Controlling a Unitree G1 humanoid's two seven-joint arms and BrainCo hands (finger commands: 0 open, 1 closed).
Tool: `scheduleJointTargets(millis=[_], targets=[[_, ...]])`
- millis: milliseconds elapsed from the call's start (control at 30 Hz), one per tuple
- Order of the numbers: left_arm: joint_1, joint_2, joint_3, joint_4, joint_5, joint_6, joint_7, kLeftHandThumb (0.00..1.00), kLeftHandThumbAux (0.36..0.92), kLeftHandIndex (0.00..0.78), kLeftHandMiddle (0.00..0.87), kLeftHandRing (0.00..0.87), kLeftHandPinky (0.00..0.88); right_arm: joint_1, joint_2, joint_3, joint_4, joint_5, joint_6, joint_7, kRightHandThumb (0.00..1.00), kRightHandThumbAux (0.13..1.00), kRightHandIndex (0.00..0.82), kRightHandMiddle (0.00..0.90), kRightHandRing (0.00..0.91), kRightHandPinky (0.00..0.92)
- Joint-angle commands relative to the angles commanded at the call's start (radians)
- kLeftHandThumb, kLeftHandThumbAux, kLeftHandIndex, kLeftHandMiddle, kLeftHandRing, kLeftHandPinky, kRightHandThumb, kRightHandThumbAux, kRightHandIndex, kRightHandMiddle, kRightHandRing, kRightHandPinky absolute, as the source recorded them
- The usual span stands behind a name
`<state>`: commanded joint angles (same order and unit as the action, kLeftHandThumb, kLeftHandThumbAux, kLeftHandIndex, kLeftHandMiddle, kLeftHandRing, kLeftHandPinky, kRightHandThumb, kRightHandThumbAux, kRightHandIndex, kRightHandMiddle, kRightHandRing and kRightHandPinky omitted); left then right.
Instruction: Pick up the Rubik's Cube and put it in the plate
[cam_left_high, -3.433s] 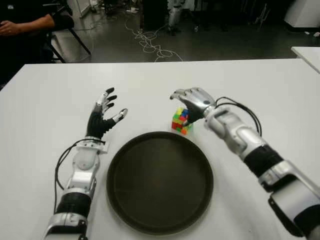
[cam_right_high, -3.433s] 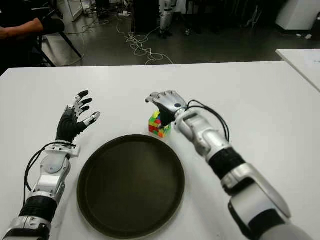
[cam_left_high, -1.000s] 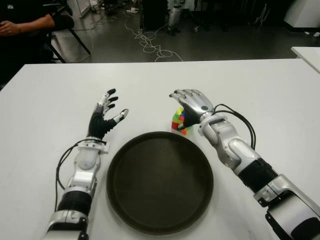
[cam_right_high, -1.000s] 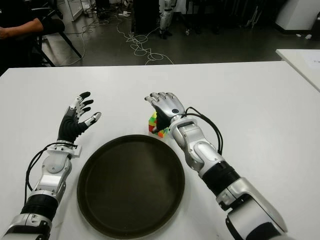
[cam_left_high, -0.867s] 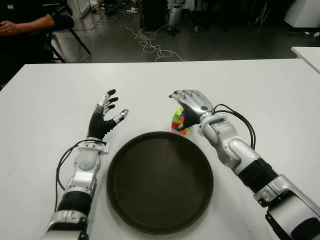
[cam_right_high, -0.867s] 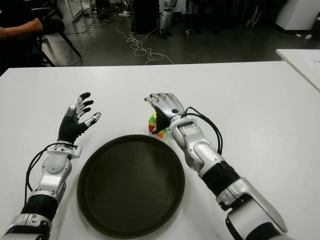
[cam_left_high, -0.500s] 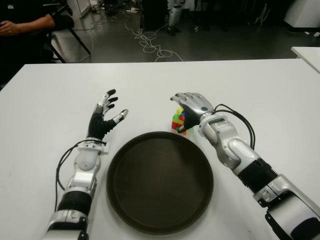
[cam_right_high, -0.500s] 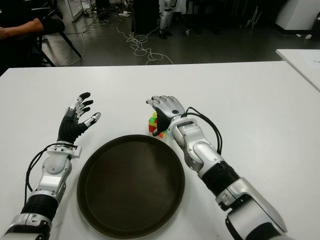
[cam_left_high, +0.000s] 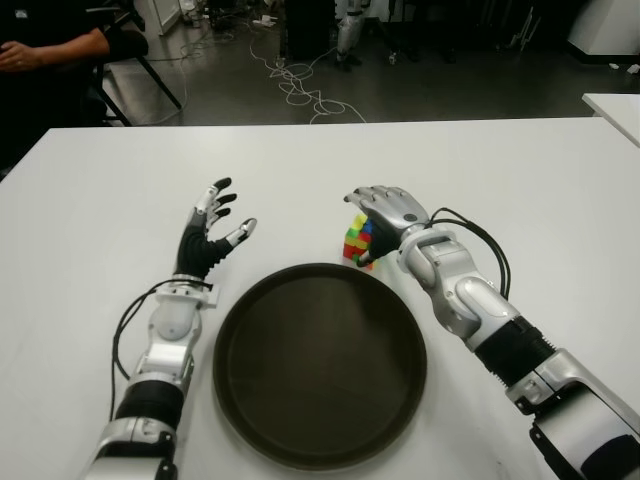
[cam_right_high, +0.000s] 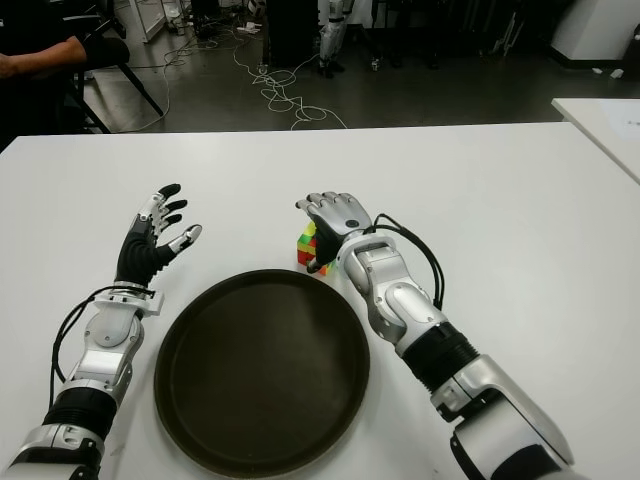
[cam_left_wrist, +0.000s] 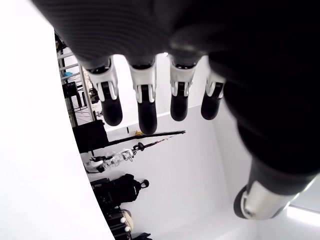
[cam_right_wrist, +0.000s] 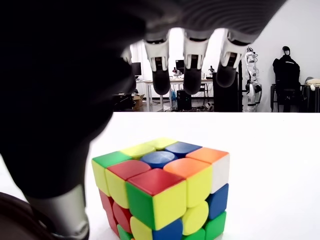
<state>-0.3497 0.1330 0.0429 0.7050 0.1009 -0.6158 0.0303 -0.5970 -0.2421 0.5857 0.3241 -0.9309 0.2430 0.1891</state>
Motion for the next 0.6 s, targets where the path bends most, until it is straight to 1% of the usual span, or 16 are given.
scheduleJointTargets(millis=[100,367,600], targets=[[0.001,-0.001,0.001,-0.004,-0.002,0.005,-0.001,0.147,0.658,0.099,0.113,0.122,0.136,0.002,0.001,-0.003,0.001,0.001,-0.001,-0.010,0.000,0.790,0.007,0.027,0.020,0.038],[0.003,-0.003,0.002,-0.009,0.000,0.011,0.005,0.146,0.668,0.098,0.109,0.117,0.127,0.004,0.005,-0.008,0.010,0.007,-0.009,-0.034,0.000,0.793,0.008,0.032,0.027,0.045],[0.005,-0.003,0.001,-0.014,0.000,0.014,0.007,0.150,0.681,0.101,0.121,0.129,0.144,0.002,0.008,-0.009,0.032,0.012,-0.025,-0.063,0.000,0.787,0.020,0.044,0.041,0.055]])
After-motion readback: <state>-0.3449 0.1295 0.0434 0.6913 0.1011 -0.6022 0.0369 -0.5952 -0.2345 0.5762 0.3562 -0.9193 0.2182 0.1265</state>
